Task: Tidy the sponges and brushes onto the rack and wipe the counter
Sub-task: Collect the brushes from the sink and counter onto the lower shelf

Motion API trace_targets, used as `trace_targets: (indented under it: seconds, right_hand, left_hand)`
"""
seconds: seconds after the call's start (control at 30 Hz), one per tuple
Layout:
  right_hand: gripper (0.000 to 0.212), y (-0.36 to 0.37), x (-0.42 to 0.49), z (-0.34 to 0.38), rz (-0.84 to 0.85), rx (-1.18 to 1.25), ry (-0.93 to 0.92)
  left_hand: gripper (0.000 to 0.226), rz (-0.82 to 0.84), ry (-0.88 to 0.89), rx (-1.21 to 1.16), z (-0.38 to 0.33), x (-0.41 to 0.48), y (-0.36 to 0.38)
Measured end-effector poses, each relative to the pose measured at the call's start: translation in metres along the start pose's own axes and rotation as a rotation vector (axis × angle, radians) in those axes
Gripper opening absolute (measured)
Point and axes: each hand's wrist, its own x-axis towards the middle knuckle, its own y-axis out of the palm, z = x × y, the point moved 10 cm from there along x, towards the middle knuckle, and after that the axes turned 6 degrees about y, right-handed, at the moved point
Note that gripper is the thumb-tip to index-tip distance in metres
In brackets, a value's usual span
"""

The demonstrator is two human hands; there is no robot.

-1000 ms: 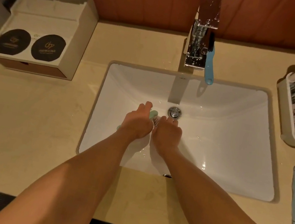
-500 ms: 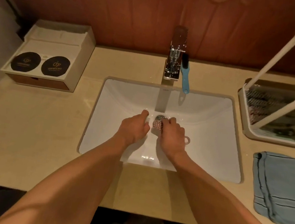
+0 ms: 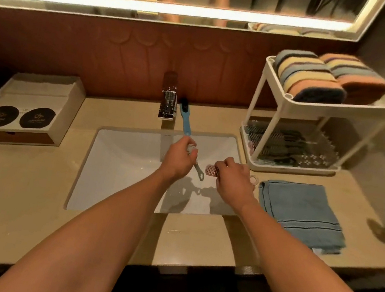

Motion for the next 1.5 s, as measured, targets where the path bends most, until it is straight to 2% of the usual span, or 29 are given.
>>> trace_targets:
  seconds: [0.2, 0.4, 0.6, 0.93, 1.13, 1.3, 1.5]
  right_hand:
    - [0.033, -0.035, -0.015, -0.059, -0.086, -0.022, 0.07]
    - [0.042, -0.047, -0.022, -0.105, -0.086, -0.041, 0.18]
    - [0.051, -0.056, -0.012, -0.134, -0.076, -0.061, 0.234]
    - [0.052, -0.06, 0.017, -0.197, -0.064, -0.098, 0.297]
    - [0.045, -0.04, 0.035, -0.226, 0.028, -0.094, 0.311]
    - [0.029, -0.026, 0.053, -0.229, 0.121, -0.171, 0.287]
    - [0.022, -0.009, 0.064, -0.235, 0.231, -0.143, 0.308]
  left_hand:
    - [0.007, -0.159, -0.058, -0.068, -0.021, 0.001, 0.004]
    - [0.008, -0.238, -0.144, -0.138, -0.034, 0.007, 0.009]
    - [0.007, -0.13, -0.185, -0.197, -0.045, 0.025, 0.043]
    - [0.01, 0.046, -0.19, -0.182, -0.069, 0.069, 0.095]
    - [0.008, 0.108, -0.257, -0.216, -0.059, 0.086, 0.12]
    - [0.007, 0.127, -0.25, -0.228, -0.063, 0.098, 0.138]
    - [0.012, 0.066, -0.276, -0.236, -0.052, 0.108, 0.144]
